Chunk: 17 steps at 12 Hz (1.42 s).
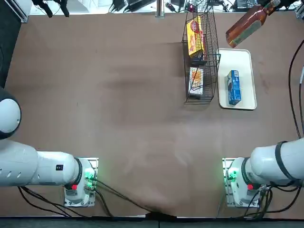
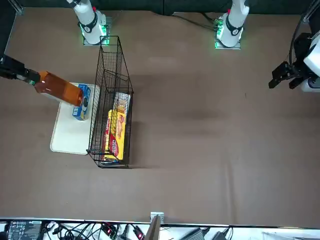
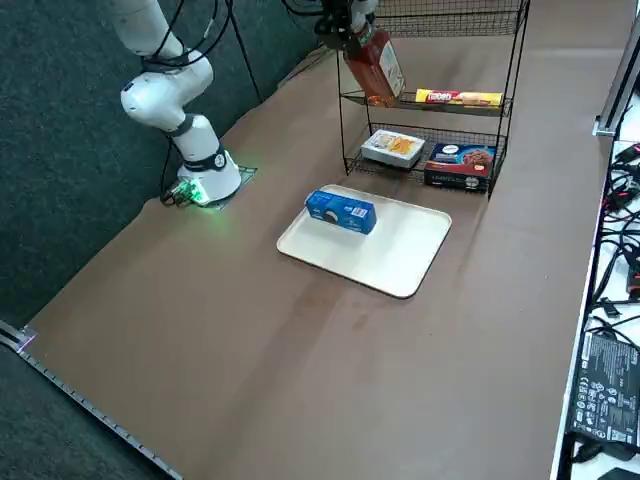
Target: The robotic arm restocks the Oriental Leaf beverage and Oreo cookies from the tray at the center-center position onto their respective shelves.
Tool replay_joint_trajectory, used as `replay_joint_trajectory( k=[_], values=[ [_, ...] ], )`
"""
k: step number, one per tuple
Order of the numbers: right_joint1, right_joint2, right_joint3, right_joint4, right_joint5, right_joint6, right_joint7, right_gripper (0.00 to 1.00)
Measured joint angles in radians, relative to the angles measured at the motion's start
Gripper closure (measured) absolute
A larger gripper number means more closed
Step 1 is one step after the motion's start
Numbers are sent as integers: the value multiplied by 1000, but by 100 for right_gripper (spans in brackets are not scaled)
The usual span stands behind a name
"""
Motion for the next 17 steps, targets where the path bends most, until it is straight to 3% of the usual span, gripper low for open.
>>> replay_joint_trajectory(
  k=[5, 8, 17],
  values=[
    [-3, -1, 2, -115, 124, 4, -87, 42],
    [-2, -31, 2, -253, 194, 57, -173, 42],
    [58, -135, 27, -478, 227, 205, -175, 42]
  ],
)
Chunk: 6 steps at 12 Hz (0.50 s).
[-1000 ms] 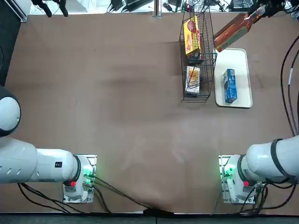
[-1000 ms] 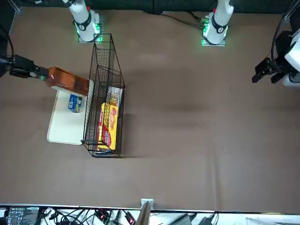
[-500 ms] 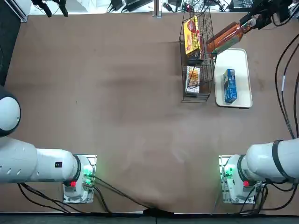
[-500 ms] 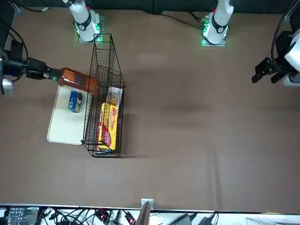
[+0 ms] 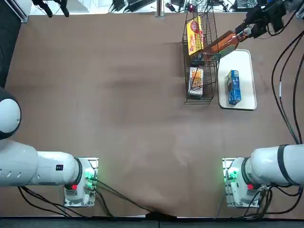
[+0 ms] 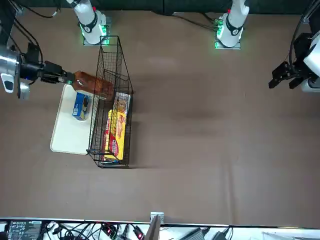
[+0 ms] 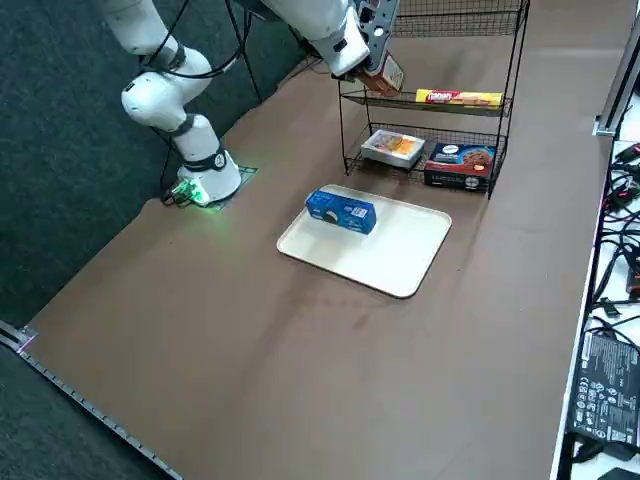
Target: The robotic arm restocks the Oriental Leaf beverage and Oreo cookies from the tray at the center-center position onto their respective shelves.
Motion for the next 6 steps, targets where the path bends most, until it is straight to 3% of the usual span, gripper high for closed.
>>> replay_joint_trajectory(
  k=[6],
  values=[
    [43, -14, 1, -44, 2, 62, 71, 42]
  ],
)
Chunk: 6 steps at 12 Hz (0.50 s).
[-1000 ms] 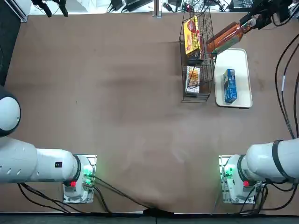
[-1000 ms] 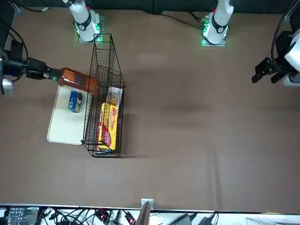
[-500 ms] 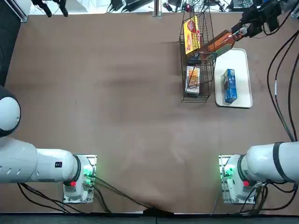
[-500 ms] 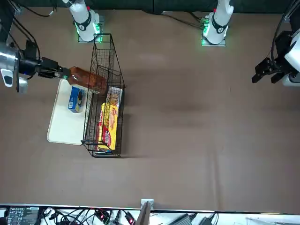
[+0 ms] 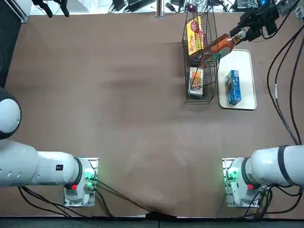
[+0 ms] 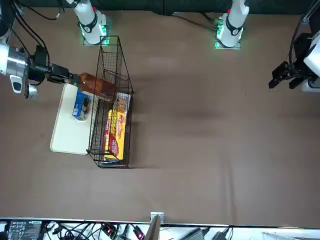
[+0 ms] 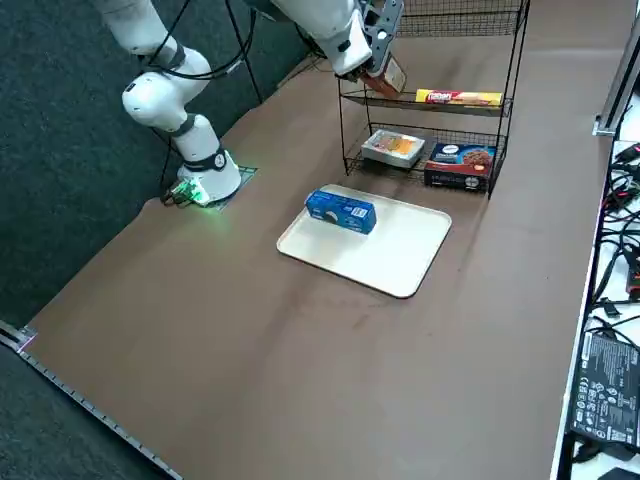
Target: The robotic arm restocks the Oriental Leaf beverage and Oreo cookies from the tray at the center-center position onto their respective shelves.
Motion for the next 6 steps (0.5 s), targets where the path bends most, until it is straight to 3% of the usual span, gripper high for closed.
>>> replay_joint_trajectory(
  k=[6],
  values=[
    [22, -23, 10, -75, 29, 75, 15, 42]
  ],
)
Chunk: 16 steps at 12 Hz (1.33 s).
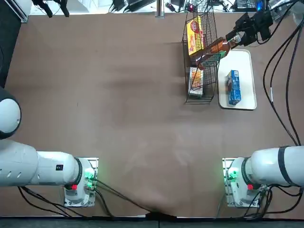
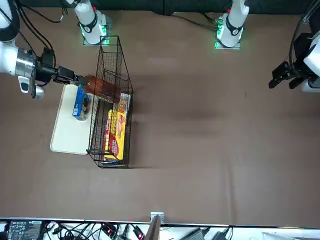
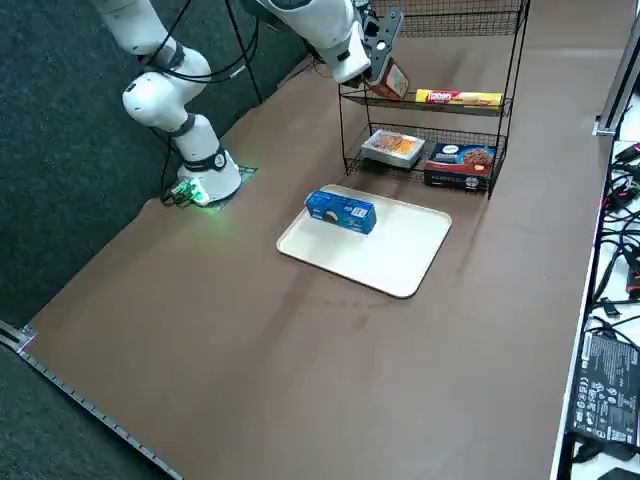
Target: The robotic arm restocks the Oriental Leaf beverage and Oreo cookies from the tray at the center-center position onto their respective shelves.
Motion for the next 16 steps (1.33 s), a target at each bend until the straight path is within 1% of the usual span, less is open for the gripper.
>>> replay_joint_trajectory(
  k=[5, 11, 16],
  values=[
    [31, -4, 2, -3, 1, 20, 26, 42],
    [83, -4, 3, -20, 2, 82, 40, 42],
    [99, -4, 3, -45, 3, 114, 40, 42]
  ],
)
